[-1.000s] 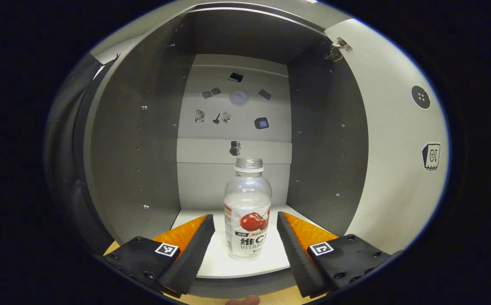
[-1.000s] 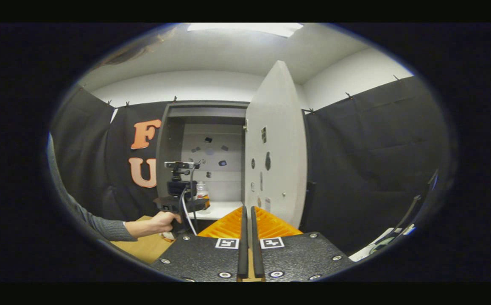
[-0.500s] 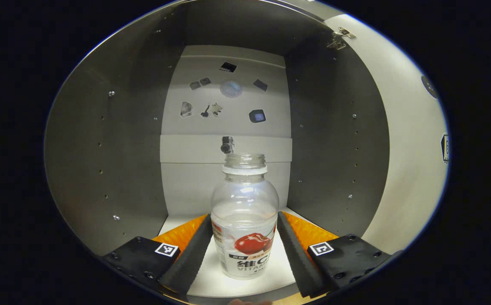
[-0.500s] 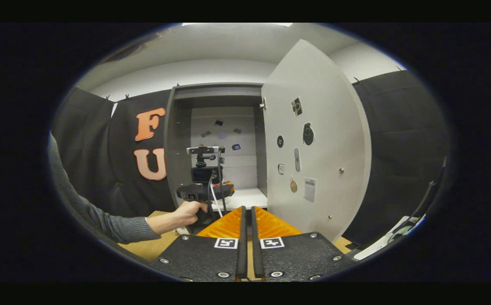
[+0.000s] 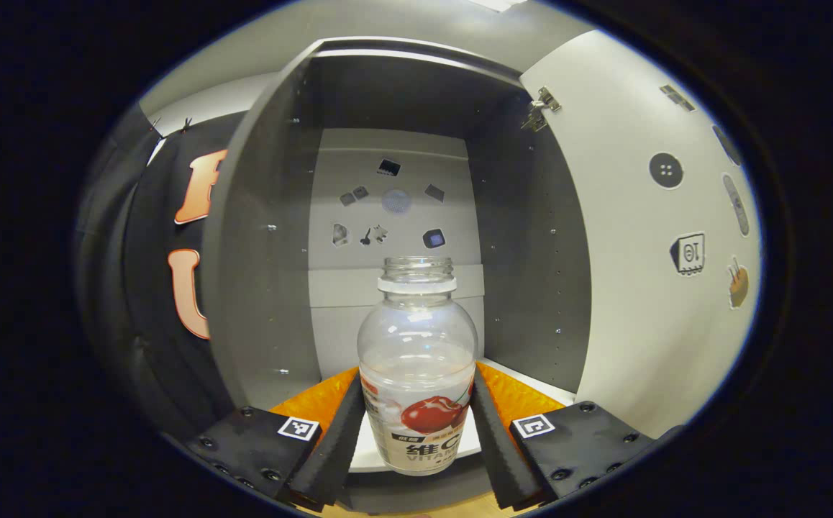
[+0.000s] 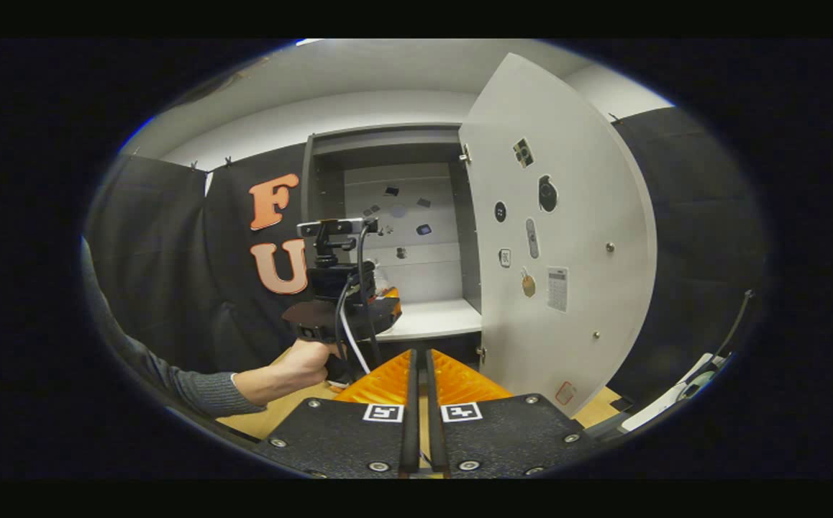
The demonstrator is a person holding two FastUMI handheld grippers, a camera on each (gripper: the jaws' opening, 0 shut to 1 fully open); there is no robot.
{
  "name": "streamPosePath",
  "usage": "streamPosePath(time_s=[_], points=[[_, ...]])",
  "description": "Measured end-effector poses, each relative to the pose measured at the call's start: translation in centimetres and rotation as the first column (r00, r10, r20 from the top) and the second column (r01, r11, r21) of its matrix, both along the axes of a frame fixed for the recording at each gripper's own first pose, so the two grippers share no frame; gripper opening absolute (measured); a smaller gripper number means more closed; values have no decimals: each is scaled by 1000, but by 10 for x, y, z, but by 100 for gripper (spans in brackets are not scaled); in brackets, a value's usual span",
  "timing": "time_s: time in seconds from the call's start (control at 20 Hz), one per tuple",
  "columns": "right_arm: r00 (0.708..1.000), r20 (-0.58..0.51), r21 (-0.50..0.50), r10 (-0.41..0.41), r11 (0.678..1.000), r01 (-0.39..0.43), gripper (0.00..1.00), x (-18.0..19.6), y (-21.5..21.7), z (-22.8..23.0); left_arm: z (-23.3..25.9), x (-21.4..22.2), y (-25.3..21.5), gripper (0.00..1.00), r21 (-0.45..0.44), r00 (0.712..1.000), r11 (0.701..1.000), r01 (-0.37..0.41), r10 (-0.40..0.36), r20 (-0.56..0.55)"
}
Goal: Open the cabinet door with the right hand, grasp the bottle in the cabinet with the left hand and place it on the coaster, then close the cabinet door with the right hand.
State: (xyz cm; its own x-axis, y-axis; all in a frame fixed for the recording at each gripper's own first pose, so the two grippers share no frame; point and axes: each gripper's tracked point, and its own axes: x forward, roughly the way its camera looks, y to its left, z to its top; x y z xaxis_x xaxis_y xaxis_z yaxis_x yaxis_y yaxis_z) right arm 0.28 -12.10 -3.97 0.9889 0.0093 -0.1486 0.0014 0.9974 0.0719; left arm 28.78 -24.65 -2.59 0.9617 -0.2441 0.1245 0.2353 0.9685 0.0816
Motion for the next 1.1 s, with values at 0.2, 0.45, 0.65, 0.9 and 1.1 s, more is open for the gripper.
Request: streamPosePath(time_s=[0.2, 0.45, 0.65, 0.9, 1.1], points=[[999, -23, 21, 26, 999, -25, 0, -31, 0, -16, -30, -68, 38, 84, -29, 998, 998, -54, 53, -39], [998, -40, 84, 43, 996, -40, 3, -61, 0, -36, -96, -130, 83, 83, 8, 991, 993, -120, 120, -59], [995, -95, 104, 33, 994, -23, 18, -71, -9, -61, -155, -161, 101, 83, 53, 986, 988, -148, 152, -72], [973, -225, 131, 44, 991, -15, 59, -76, -3, -114, -219, -174, 126, 83, 33, 976, 982, -186, 188, -106], [956, -284, 123, 71, 992, -37, 74, -64, 11, -141, -274, -173, 153, 83, 21, 959, 974, -225, 225, -170]])
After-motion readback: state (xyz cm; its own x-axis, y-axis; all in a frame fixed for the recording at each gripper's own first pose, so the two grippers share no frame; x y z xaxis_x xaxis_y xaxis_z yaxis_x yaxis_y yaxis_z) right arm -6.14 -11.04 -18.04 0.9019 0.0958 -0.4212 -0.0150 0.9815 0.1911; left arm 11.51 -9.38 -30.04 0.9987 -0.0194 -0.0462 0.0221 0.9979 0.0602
